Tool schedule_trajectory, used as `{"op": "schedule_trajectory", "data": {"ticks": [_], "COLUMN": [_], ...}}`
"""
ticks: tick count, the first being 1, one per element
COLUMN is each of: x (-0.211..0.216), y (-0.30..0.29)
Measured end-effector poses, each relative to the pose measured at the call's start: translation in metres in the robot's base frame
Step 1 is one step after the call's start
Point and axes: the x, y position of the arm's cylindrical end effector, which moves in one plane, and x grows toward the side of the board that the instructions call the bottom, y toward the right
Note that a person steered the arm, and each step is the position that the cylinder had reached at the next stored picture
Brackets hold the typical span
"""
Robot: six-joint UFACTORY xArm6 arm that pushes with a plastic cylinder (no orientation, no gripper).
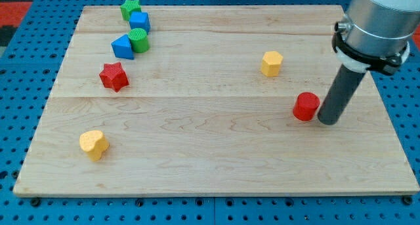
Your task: Push the red circle towards the bottom right
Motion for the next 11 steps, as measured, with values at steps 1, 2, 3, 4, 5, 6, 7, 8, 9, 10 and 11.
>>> {"op": "schedule_trajectory", "data": {"ticks": [1,2,3,4,5,6,7,8,9,10,11], "x": [-0.042,-0.042,-0.017,-0.004,-0.02,-0.005,-0.003,-0.019,0.0,0.033,0.045], "y": [0.009,-0.032,-0.048,-0.053,-0.094,-0.055,0.026,-0.014,-0.077,-0.092,-0.022]}}
